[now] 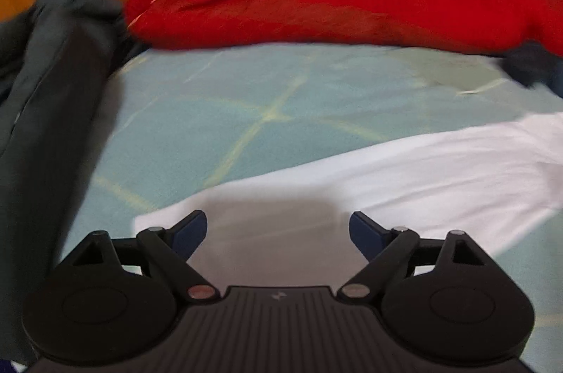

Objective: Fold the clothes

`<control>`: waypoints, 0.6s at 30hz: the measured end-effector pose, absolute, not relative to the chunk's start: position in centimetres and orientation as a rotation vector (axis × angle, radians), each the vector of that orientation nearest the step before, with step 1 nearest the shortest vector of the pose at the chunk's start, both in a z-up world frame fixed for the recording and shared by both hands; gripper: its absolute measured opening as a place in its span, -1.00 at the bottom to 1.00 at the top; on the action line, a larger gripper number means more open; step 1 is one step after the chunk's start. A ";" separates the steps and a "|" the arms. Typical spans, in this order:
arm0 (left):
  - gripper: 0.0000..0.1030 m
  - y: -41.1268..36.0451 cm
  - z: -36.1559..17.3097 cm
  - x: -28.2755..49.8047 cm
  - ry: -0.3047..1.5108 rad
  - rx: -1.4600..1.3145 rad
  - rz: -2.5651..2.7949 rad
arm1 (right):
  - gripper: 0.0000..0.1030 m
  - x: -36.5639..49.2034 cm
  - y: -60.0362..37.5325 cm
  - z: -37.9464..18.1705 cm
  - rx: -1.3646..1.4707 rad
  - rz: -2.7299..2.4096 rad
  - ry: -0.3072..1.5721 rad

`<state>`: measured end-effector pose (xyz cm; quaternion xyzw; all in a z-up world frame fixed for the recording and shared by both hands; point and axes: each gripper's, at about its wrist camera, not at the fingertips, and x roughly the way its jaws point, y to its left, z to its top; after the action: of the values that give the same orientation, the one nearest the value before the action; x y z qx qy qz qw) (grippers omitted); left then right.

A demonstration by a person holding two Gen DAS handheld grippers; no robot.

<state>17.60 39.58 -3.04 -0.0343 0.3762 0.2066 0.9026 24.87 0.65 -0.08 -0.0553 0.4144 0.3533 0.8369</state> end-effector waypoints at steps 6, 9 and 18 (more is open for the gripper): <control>0.74 37.8 -4.5 18.1 0.837 -0.051 0.377 | 1.00 24.7 0.0 0.2 -0.102 0.749 0.873; 0.86 39.2 -5.4 17.3 0.853 -0.130 0.443 | 1.00 24.5 -1.0 0.8 -0.093 0.746 0.855; 0.81 32.0 -0.1 20.0 0.788 -0.082 0.345 | 1.00 25.0 -4.6 1.5 -0.044 0.694 0.847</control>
<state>19.96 32.00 -0.11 -0.0397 0.3818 0.1672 0.9082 25.03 -4.58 1.47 -0.0210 0.4024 0.3299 0.8537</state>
